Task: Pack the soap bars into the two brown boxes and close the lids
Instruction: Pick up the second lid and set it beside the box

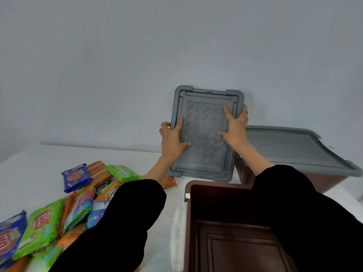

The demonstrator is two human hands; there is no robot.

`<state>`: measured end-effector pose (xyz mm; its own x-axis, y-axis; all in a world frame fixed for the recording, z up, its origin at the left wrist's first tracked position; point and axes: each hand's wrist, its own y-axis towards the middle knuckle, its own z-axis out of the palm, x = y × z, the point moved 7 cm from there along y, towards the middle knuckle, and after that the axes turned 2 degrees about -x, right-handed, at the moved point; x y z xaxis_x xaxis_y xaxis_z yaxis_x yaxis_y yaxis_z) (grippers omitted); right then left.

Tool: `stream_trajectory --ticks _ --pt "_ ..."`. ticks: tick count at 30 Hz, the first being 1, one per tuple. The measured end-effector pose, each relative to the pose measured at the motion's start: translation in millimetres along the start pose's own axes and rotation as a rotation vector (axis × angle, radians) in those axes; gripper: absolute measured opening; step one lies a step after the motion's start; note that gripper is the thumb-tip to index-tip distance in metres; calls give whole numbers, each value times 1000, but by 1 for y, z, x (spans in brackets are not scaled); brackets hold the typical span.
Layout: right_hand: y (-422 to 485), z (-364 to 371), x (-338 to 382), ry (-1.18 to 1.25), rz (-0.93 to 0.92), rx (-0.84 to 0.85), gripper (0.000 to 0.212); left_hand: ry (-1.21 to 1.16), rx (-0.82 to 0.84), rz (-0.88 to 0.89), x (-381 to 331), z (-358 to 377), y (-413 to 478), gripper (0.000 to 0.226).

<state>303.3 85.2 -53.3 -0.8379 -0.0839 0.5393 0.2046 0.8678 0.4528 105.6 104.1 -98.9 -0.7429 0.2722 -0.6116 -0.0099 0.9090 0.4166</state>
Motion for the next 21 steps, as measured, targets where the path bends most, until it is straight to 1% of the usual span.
stream_trajectory --ticks 3,11,15,17,21 --pt "6 1 -1 -8 -5 15 86 26 7 -5 -2 1 5 99" --pt "14 12 -1 -71 -38 -15 85 51 8 -10 9 13 8 104" --pt "14 15 -5 -125 -39 2 82 113 10 38 13 14 12 103" --pt "13 17 -7 -166 -44 0 81 99 9 44 16 14 13 102" --pt "8 16 1 -240 -62 -75 75 84 -4 108 15 10 13 97"
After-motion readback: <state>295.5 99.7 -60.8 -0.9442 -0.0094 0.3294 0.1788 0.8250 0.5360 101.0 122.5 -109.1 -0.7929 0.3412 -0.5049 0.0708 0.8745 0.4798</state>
